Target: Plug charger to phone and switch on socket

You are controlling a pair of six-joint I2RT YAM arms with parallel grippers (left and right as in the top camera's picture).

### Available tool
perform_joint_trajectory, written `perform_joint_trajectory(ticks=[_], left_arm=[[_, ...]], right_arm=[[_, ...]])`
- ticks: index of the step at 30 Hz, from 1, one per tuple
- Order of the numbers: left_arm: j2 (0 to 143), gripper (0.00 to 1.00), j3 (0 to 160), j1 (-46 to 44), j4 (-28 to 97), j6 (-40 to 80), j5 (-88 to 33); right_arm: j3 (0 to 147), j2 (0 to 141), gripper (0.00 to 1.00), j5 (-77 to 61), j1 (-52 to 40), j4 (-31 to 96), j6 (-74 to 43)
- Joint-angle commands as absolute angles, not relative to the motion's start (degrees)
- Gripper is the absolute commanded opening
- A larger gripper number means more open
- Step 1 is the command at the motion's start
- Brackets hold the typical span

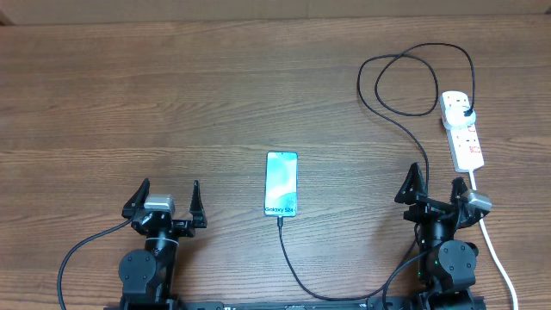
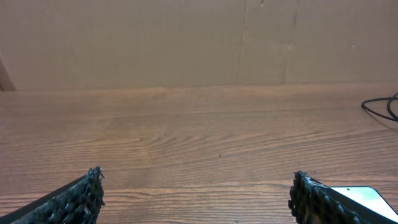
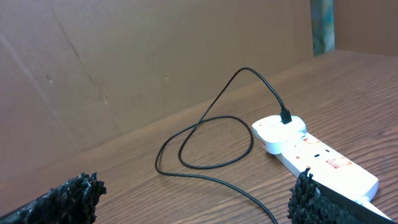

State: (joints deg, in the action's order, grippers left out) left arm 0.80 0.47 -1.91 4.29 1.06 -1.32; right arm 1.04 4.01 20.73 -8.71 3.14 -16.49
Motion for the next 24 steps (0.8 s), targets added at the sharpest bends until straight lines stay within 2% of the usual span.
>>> perform_joint_trajectory(ticks=[1,15,24], left_arm=[[0.47,1.0,0.3,-2.28,4.43,-0.03,-1.91],[0.47,1.0,0.3,-2.28,4.43,-0.03,-1.93],[0.47,1.0,0.3,-2.28,4.43,-0.03,-1.93]], right_arm=[[0.45,3.7,1.0,20.32,-8.95,3.07,-16.43],[0.47,3.4,1.0,20.32,-8.19,3.07,-16.43],[0.47,2.44,1.0,20.32,-2.17,3.07,-16.43]])
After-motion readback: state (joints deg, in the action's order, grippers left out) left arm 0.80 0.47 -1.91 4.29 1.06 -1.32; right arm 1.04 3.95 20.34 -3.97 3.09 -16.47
